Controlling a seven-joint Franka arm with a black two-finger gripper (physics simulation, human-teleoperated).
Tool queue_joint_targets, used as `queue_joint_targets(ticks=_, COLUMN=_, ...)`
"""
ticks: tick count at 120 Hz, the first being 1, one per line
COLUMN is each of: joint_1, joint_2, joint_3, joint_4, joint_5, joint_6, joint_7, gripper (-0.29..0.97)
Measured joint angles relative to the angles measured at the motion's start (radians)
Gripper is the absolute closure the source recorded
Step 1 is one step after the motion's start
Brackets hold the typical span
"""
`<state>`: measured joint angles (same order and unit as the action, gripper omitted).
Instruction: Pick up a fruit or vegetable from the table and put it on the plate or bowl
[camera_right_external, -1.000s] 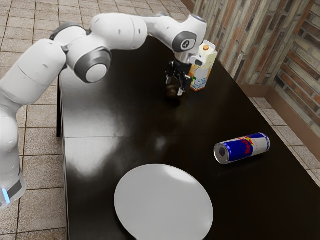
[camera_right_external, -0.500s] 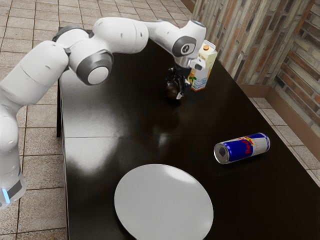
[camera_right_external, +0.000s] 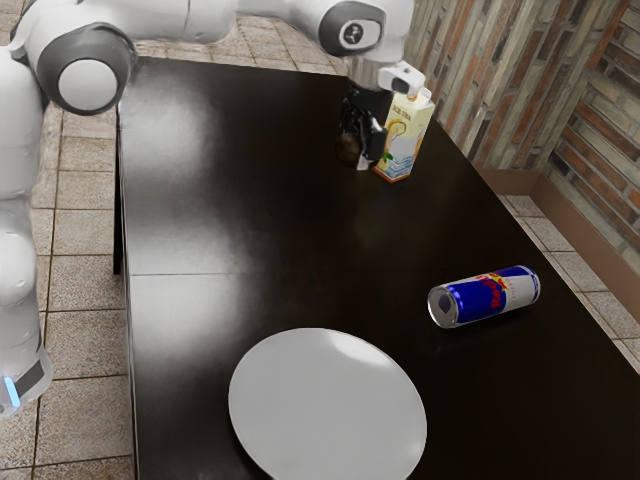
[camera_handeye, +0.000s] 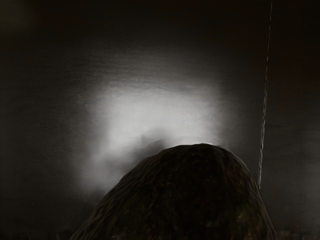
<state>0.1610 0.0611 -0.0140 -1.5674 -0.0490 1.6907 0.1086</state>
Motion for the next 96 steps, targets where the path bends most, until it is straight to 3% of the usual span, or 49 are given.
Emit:
queue_joint_targets(ticks=16, joint_1=-0.021, joint_2=-0.189, joint_3=-0.126, joint_4=-0.149, joint_5=0.035, joint_6=-0.020, joint_7=0.007, gripper=0.35)
queue_joint_targets(ticks=39, joint_1=-0.001, joint_2=-0.330, joint_3=-0.245, joint_4=-0.245, joint_5=0.038, joint_6=-0.048, joint_7=0.014, gripper=0.35)
queue_joint_targets(ticks=96, joint_1=-0.001, joint_2=-0.342, joint_3=-0.486, joint_4=-0.275, joint_5=-0.038, joint_6=-0.065, joint_7=0.022, gripper=0.35)
